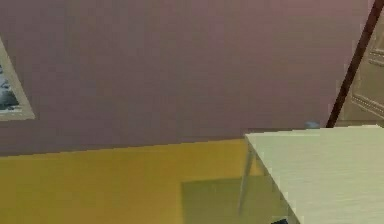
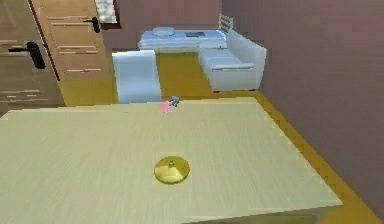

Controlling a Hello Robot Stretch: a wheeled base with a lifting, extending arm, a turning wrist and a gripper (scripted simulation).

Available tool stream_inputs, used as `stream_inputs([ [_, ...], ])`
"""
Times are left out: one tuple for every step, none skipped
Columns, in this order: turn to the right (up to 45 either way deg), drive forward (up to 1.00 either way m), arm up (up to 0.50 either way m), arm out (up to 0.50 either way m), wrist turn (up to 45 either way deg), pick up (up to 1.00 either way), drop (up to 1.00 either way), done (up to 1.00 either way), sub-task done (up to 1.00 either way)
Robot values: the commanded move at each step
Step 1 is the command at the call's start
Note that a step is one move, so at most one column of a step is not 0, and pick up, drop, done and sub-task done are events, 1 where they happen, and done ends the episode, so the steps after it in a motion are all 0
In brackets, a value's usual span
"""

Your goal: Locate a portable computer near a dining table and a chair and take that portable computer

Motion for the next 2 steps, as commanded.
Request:
stream_inputs([
  [-45.0, 0.00, 0.00, 0.00, 0.0, 0.00, 0.00, 0.00, 0.00],
  [-45.0, 0.00, 0.00, 0.00, 0.0, 0.00, 0.00, 0.00, 0.00],
])
